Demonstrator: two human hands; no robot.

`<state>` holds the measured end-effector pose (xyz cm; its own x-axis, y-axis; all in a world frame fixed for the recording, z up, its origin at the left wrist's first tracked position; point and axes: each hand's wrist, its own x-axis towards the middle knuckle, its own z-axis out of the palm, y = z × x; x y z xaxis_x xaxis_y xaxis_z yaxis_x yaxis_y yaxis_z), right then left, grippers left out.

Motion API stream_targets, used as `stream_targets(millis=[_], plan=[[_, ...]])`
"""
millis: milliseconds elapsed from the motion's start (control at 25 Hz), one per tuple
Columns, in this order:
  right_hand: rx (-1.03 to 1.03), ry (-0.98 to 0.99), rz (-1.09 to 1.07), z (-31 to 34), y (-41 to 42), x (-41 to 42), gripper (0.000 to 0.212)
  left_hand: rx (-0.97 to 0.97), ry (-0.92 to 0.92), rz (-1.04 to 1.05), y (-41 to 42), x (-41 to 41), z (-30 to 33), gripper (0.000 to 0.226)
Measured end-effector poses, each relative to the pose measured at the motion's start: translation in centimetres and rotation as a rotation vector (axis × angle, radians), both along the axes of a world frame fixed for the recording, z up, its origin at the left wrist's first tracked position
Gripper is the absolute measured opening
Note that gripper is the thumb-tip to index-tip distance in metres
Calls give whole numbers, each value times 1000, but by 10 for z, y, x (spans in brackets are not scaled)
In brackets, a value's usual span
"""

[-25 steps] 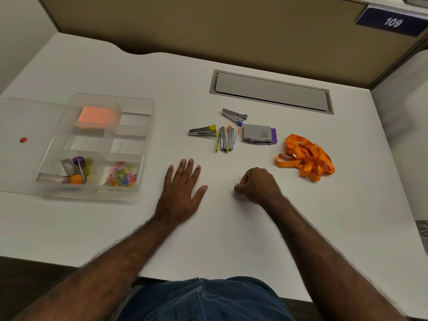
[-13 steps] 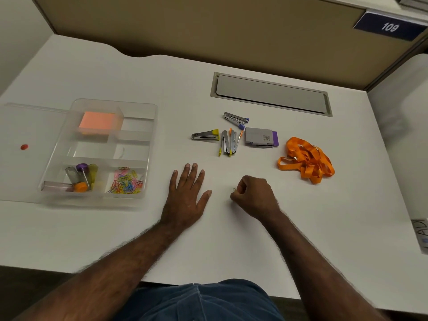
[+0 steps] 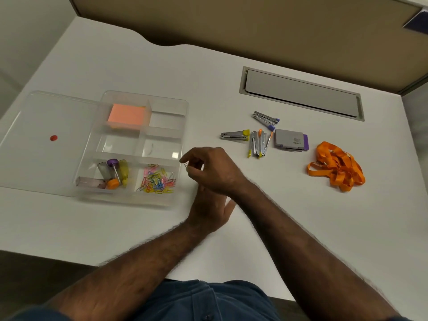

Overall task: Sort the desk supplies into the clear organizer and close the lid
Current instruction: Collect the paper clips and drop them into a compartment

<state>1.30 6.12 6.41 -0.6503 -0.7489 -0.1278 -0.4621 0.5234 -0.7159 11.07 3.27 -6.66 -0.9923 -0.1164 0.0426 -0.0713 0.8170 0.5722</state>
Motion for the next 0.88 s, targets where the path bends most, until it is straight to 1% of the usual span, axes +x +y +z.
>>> stream_targets(millis=[280, 480, 720, 880], plan=[[58, -29, 58, -8, -41, 1, 21, -81, 61, -120, -22, 22, -4, 60], [73, -52, 38, -13, -49, 3, 19, -189, -11, -232, -40, 40, -10, 66], [61, -49, -9, -10, -47, 5, 18, -225, -38, -283, -51, 52, -9, 69], [-7, -35, -126, -6, -25, 5, 18, -264, -66, -303, -52, 50, -3, 72]])
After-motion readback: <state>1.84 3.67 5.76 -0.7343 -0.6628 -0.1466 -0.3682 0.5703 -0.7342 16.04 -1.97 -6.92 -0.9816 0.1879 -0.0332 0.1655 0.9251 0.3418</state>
